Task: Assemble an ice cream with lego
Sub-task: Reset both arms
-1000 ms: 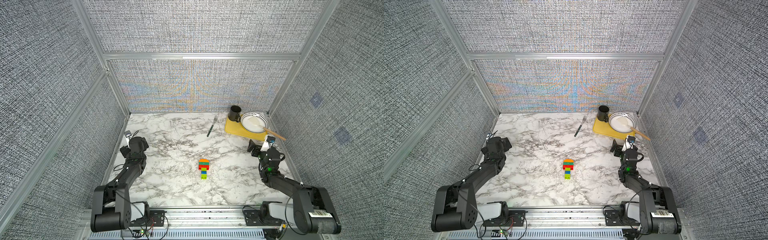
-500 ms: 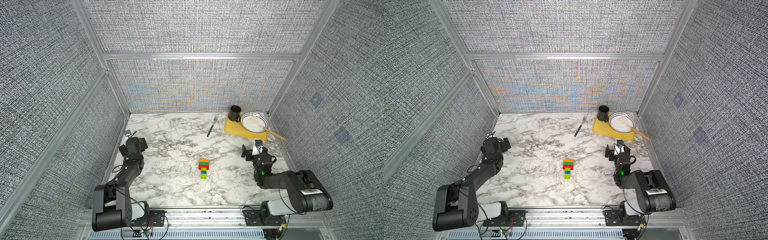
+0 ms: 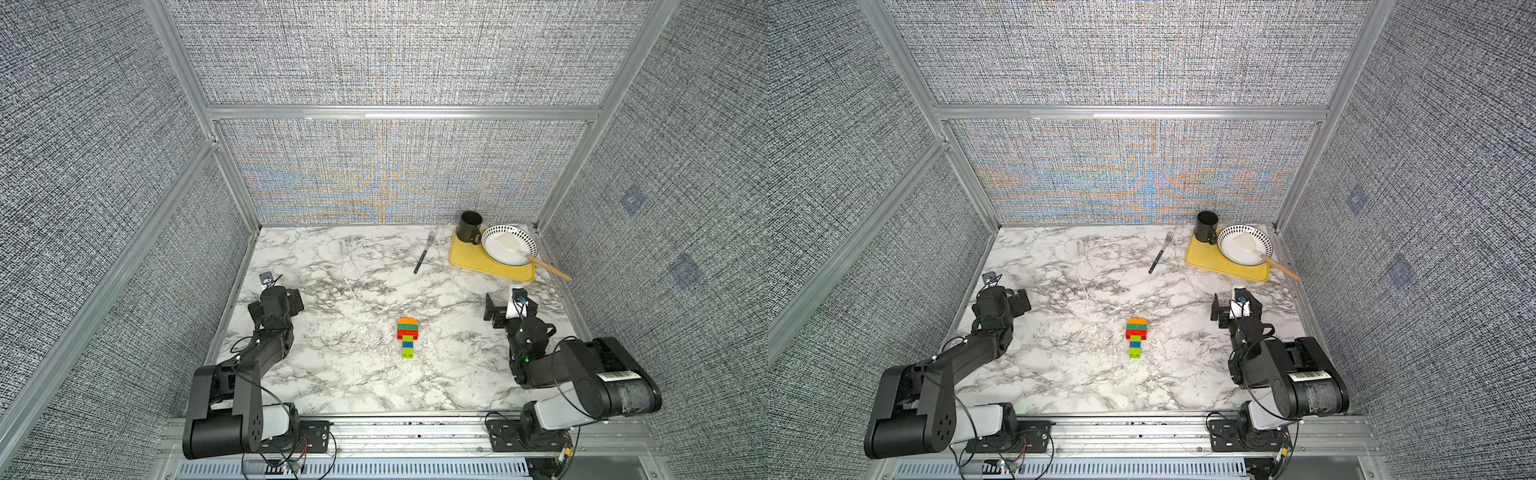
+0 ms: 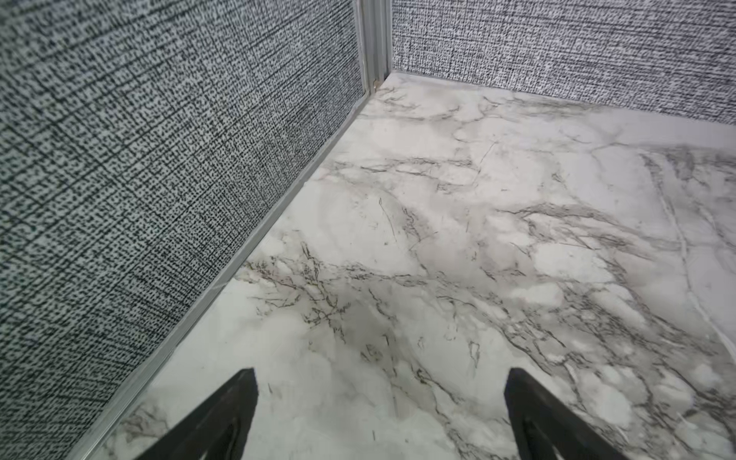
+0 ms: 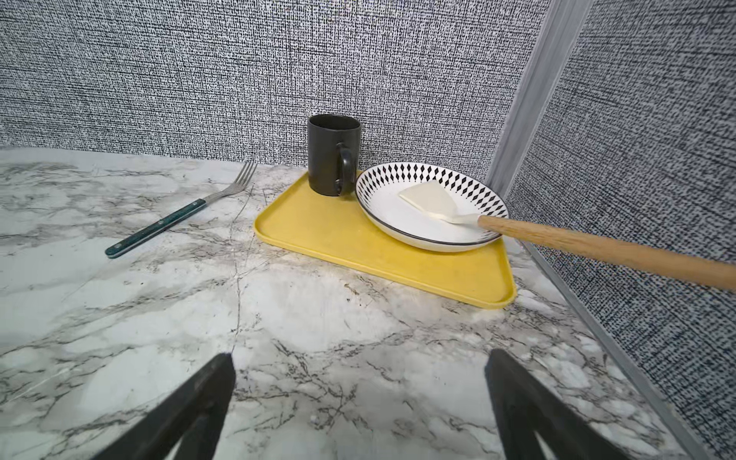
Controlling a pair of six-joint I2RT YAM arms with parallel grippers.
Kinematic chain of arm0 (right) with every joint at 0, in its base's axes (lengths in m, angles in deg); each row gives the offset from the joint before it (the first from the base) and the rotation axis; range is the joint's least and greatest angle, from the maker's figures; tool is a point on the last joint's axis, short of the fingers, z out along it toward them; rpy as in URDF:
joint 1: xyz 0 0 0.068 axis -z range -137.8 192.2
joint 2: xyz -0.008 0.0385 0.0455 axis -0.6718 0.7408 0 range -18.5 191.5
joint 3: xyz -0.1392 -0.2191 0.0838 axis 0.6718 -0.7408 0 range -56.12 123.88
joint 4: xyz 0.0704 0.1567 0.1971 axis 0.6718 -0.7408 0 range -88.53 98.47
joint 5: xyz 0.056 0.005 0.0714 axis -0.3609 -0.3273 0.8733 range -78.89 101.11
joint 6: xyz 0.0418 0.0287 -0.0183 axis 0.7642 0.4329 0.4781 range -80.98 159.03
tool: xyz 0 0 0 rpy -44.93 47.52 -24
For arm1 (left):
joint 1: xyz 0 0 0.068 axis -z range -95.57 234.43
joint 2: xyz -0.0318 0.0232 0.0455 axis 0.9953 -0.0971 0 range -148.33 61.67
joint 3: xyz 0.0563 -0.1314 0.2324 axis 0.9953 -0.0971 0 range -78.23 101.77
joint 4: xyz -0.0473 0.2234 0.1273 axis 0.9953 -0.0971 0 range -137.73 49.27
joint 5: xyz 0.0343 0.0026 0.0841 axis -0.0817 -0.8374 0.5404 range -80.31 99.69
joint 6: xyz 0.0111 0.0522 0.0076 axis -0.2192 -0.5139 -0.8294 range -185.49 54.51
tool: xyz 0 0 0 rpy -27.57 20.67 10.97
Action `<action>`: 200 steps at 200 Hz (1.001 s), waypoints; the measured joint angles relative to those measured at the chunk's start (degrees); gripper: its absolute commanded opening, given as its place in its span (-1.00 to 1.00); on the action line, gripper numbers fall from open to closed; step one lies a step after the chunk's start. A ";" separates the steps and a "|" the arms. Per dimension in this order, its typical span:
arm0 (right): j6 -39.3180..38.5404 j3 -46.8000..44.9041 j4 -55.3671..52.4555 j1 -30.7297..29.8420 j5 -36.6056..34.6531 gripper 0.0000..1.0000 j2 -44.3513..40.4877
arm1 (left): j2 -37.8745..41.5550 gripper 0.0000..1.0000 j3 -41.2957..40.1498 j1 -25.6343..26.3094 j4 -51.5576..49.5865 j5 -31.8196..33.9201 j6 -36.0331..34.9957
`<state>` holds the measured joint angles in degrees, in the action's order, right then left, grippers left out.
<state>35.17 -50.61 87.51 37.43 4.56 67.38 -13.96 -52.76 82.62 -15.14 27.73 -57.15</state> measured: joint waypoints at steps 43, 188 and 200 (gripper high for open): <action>-0.55 0.09 1.75 -0.44 -0.33 0.98 0.02 | -0.92 0.99 -3.87 3.80 8.68 -6.05 -3.10; 3.21 7.34 -7.93 4.35 2.01 0.98 1.03 | -10.91 0.99 -0.92 5.29 17.38 -12.22 -8.33; 3.34 7.34 -8.28 4.24 1.95 0.98 1.03 | -10.91 1.00 -0.94 5.25 17.18 -12.24 -8.33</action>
<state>38.51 -43.26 79.23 41.67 6.51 68.41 -24.87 -53.70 87.87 2.04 15.49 -65.47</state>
